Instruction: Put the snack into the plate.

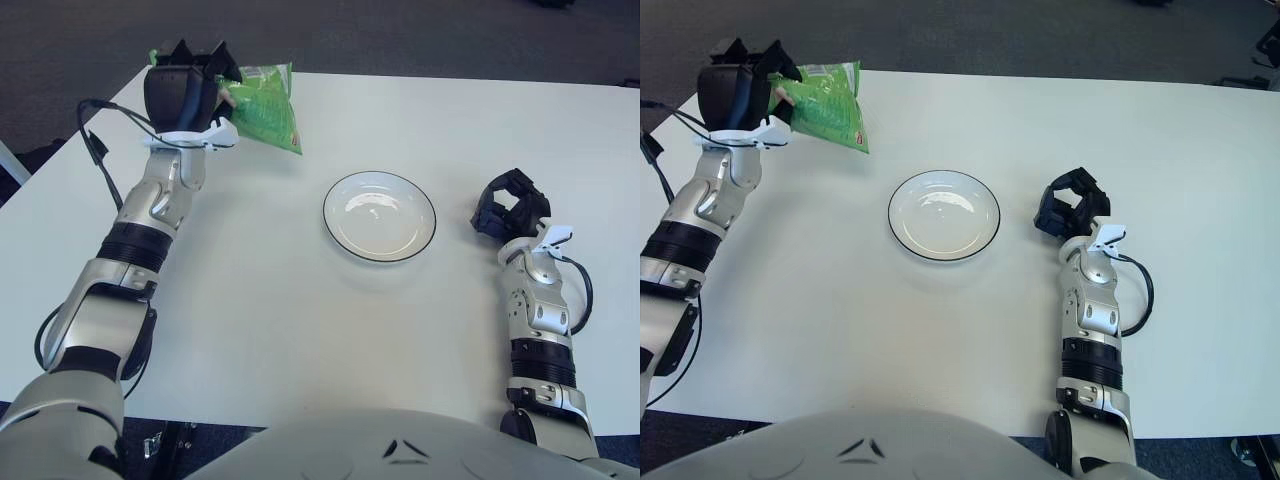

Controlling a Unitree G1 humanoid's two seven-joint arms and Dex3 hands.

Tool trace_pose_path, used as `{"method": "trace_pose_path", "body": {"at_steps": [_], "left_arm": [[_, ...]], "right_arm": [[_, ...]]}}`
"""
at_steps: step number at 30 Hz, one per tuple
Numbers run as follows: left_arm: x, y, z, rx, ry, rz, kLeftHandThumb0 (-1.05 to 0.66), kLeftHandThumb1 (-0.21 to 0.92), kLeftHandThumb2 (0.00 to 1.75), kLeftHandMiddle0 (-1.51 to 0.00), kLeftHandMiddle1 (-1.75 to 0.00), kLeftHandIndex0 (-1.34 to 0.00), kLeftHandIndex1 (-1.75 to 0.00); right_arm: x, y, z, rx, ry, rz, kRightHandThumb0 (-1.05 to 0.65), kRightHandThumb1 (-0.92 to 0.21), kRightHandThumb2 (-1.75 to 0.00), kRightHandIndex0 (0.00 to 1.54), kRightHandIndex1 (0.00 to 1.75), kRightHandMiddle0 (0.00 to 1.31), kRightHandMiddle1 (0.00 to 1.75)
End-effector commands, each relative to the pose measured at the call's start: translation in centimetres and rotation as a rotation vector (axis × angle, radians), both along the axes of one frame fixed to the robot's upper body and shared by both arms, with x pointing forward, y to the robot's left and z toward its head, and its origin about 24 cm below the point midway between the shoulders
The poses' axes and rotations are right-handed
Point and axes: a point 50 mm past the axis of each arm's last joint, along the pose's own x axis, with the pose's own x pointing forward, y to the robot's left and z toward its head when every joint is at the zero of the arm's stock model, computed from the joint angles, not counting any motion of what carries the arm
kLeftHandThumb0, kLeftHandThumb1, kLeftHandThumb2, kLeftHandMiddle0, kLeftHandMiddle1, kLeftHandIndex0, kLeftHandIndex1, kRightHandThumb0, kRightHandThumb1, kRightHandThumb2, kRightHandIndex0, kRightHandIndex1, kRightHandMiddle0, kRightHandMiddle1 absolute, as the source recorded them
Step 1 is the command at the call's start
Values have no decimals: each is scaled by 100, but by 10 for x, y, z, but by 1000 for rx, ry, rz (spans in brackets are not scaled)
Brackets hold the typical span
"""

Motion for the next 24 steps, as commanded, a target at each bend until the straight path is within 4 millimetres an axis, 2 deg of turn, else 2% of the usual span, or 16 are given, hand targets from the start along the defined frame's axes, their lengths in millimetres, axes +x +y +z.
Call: {"method": "trace_pose_path", "body": {"at_steps": [1, 5, 12, 15, 24], "left_arm": [[-4, -12, 7, -13, 3, -48, 65, -3, 175, -92, -175, -119, -175], [-10, -24, 6, -46, 65, -125, 65, -3, 175, -92, -175, -119, -175], [-7, -34, 10, -62, 71, -165, 65, -3, 175, -91, -175, -119, -175], [-6, -47, 20, -57, 38, -202, 65, -3, 175, -91, -175, -119, -175], [-12, -67, 32, -88, 87, -288, 65, -3, 175, -91, -175, -121, -175]], "right_arm": [[-22, -3, -38, 32, 136, -26, -50, -27, -138, 131, 175, 65, 175], [-22, -3, -38, 30, 136, -24, -50, -27, -138, 131, 175, 65, 175], [-21, -2, -38, 31, 139, -30, -50, -27, -138, 130, 175, 65, 175], [-22, -1, -38, 25, 133, -30, -50, -27, -138, 130, 175, 65, 175], [-22, 0, -38, 18, 125, -26, -50, -27, -137, 130, 175, 65, 175]]}}
